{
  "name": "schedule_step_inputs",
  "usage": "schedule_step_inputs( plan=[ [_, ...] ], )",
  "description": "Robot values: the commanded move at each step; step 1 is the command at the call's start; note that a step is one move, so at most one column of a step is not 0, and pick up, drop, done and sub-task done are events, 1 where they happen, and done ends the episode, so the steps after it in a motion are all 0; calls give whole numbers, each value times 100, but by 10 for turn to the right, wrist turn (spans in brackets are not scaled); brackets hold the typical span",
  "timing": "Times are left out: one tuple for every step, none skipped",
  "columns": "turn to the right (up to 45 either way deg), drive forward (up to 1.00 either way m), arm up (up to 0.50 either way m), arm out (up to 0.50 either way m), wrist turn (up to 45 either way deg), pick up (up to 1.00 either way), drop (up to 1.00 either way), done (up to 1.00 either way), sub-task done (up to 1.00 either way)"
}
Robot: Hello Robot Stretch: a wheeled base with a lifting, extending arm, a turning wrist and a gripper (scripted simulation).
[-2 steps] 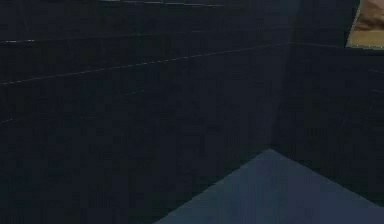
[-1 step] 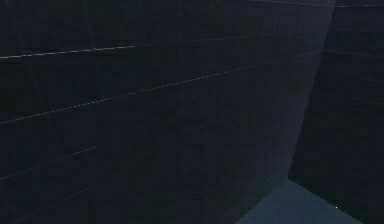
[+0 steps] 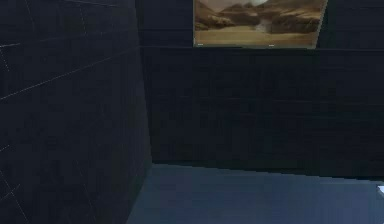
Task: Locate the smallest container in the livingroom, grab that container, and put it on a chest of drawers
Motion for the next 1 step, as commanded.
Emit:
schedule_step_inputs(
  plan=[
    [60,0,0,0,0,0,0,0,0]
  ],
)
